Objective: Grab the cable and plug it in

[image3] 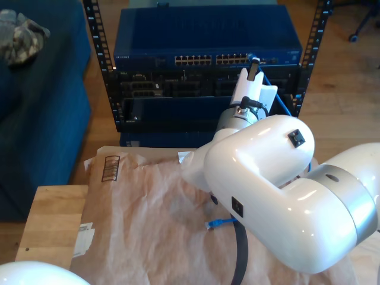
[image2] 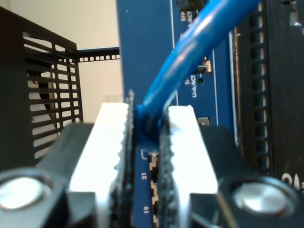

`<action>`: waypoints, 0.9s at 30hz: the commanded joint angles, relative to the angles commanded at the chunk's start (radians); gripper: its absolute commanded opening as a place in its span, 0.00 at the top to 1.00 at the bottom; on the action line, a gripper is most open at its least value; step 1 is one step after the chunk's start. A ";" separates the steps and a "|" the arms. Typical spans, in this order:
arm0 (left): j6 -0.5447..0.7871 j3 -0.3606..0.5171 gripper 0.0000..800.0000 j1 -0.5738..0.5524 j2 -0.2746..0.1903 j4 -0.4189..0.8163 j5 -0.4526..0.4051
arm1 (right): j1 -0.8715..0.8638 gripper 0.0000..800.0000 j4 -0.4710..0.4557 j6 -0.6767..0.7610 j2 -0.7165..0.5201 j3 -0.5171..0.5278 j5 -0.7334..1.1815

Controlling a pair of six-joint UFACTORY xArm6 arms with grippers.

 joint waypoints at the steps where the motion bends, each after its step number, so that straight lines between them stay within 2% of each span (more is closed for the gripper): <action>1: 0.000 0.000 0.00 -0.002 0.000 0.000 0.000 | 0.000 1.00 0.000 0.000 0.000 0.000 0.000; 22: 0.000 0.000 0.00 0.000 0.000 0.000 0.000 | 0.005 1.00 -0.011 0.002 0.002 -0.005 0.014; 27: 0.000 0.000 0.00 0.000 0.000 0.000 0.000 | 0.003 1.00 -0.015 0.002 0.017 -0.046 0.028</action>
